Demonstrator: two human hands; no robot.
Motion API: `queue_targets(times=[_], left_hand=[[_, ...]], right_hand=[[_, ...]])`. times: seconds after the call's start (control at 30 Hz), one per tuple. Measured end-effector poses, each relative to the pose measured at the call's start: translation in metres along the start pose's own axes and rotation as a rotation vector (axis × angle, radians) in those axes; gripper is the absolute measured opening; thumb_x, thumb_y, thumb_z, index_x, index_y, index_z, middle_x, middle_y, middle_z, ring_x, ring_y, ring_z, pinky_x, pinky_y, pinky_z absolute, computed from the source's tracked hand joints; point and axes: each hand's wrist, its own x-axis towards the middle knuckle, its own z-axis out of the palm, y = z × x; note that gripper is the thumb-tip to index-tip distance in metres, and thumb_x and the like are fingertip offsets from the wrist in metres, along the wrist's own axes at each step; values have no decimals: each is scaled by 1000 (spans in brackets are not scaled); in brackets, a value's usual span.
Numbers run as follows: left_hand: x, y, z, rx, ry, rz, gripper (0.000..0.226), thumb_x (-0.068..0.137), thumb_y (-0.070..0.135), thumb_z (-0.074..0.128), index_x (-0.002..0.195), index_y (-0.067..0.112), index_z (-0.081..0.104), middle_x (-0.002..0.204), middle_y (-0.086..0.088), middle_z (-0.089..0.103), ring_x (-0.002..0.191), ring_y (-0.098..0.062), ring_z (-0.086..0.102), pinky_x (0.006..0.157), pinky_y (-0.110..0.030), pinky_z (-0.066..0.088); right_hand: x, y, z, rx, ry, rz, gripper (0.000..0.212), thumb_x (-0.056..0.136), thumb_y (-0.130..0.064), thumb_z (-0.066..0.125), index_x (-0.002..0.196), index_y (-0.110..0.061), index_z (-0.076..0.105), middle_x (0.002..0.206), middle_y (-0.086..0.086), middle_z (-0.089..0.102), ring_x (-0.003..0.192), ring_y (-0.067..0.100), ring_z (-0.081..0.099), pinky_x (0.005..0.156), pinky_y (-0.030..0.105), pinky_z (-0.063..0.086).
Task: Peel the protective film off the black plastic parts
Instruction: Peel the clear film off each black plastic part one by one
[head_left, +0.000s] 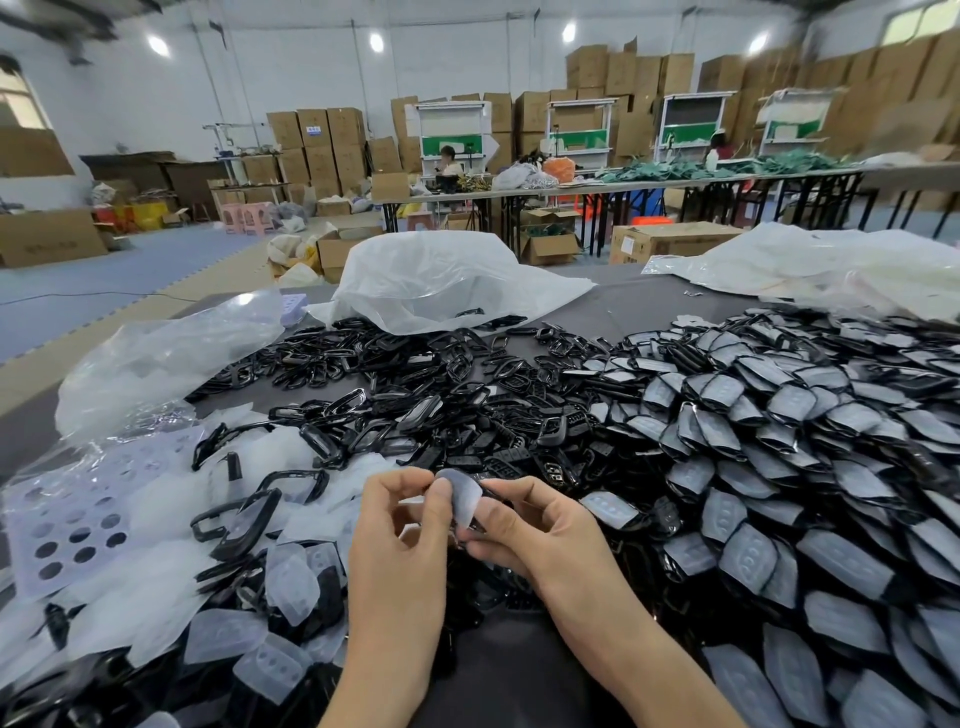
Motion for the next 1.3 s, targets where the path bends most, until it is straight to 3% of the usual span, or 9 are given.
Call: queue_targets(times=[0.13, 0.27, 0.4, 0.6, 0.73, 0.8, 0.9, 1.07, 1.3], left_hand=[[1, -1, 0, -30, -14, 8, 13, 95, 18, 62, 100, 30, 63, 87, 17, 69, 66, 1, 64, 57, -7, 46], [2, -1, 0, 4, -117, 19, 14, 93, 14, 65, 95, 28, 67, 79, 16, 71, 65, 3, 63, 59, -6, 45], [3, -2, -1, -41, -187, -20, 11, 94, 17, 62, 92, 26, 69, 81, 4, 74, 73, -12, 70, 65, -16, 53], [7, 0, -7, 73, -362, -22, 20, 95, 8, 60, 95, 27, 68, 77, 9, 70, 66, -4, 63, 64, -14, 50], [10, -1, -9, 44, -416, -72, 21, 92, 7, 64, 99, 25, 69, 84, -10, 70, 69, -11, 59, 69, -24, 49], [9, -2, -9, 24, -422, -76, 24, 90, 6, 66, 102, 28, 68, 87, -13, 70, 71, -10, 60, 69, -21, 50], [8, -3, -9, -10, -436, -80, 31, 89, 4, 68, 102, 33, 69, 86, 0, 72, 74, -7, 65, 70, -14, 51], [8, -5, -9, -104, -386, -130, 27, 97, 7, 56, 98, 27, 74, 83, -4, 75, 78, -14, 73, 75, -19, 56], [6, -5, -7, 9, -367, -45, 25, 96, 11, 60, 94, 31, 75, 74, 0, 73, 71, -11, 69, 70, -14, 51]], right_hand=[[0, -1, 5, 43, -6, 15, 45, 75, -32, 78, 111, -5, 70, 106, 17, 75, 96, 33, 75, 75, 24, 60], [0, -2, 2, 7, 31, -10, 34, 81, -18, 75, 112, -3, 69, 102, 15, 77, 88, 28, 76, 71, 22, 59], [0, -2, -1, -71, 47, -44, 18, 91, -9, 69, 108, -4, 71, 93, 16, 77, 80, 23, 75, 68, 21, 58], [3, -3, -6, -107, 106, -109, 13, 83, -20, 74, 94, -14, 74, 85, 16, 76, 72, 23, 73, 66, 23, 59], [3, -2, -8, -175, 81, -133, 8, 81, -28, 74, 88, -26, 75, 81, 14, 76, 70, 21, 72, 65, 23, 58], [3, -1, -9, -248, 62, -159, 8, 87, -22, 73, 90, -29, 72, 82, 12, 76, 69, 20, 71, 66, 24, 58], [3, -1, -12, -331, 67, -177, 14, 94, -15, 69, 96, -28, 68, 84, 8, 77, 68, 19, 71, 65, 24, 57], [7, -3, -17, -292, 106, -172, 11, 94, -8, 67, 102, -14, 64, 77, 6, 75, 65, 20, 71, 63, 23, 57], [6, 0, -16, -431, 83, -190, 16, 90, -13, 73, 94, -25, 64, 76, 2, 74, 63, 12, 69, 58, 19, 52]])
